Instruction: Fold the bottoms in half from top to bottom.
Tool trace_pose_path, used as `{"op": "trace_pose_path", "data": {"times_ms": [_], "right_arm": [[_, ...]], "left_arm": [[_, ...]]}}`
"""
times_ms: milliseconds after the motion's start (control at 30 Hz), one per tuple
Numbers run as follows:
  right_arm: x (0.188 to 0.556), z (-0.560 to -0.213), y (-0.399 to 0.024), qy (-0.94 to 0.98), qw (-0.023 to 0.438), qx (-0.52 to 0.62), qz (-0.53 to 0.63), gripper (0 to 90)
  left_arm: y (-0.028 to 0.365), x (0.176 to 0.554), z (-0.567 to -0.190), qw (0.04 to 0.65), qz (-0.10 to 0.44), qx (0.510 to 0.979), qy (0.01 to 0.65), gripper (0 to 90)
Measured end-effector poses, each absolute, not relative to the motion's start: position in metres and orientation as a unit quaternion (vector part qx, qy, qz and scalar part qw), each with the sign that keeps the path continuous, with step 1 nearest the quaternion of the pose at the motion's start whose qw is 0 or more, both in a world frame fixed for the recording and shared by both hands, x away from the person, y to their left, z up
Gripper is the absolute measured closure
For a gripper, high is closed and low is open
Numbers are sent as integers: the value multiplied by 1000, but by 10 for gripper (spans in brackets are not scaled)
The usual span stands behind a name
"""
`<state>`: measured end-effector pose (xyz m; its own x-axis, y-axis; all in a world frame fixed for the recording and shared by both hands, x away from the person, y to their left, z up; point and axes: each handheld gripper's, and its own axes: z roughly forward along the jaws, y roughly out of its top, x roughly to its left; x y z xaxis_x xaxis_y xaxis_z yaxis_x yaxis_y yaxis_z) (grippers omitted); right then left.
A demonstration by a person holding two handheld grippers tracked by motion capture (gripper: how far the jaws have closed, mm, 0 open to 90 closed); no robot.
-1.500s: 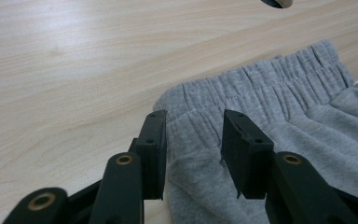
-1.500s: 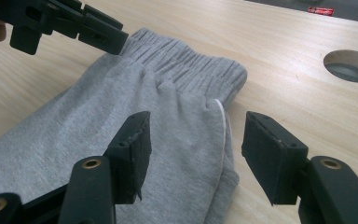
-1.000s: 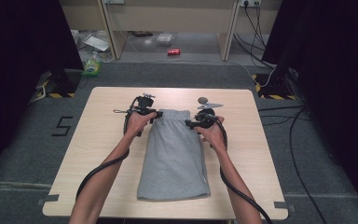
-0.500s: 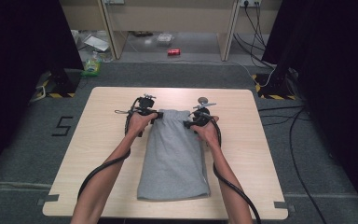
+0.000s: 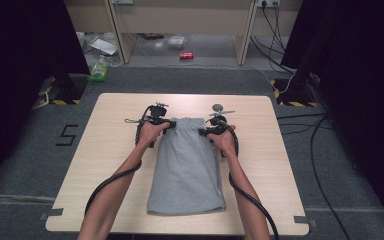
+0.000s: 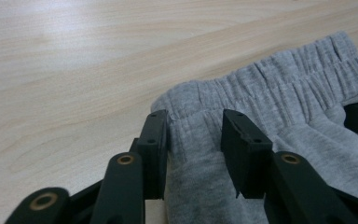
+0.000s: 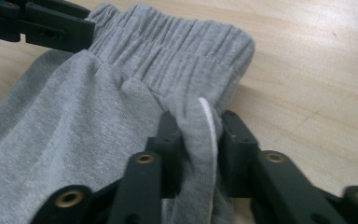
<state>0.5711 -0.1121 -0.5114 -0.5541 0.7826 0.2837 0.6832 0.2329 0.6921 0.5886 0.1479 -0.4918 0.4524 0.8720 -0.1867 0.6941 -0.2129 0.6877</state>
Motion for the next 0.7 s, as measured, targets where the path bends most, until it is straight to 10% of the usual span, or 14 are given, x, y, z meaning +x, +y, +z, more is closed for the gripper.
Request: {"op": "trace_pose_path", "data": {"times_ms": [700], "right_arm": [[559, -492, -125, 756, 43, 462, 461, 839]], "left_arm": [[147, 577, -464, 399, 141, 776, 467, 783]]}}
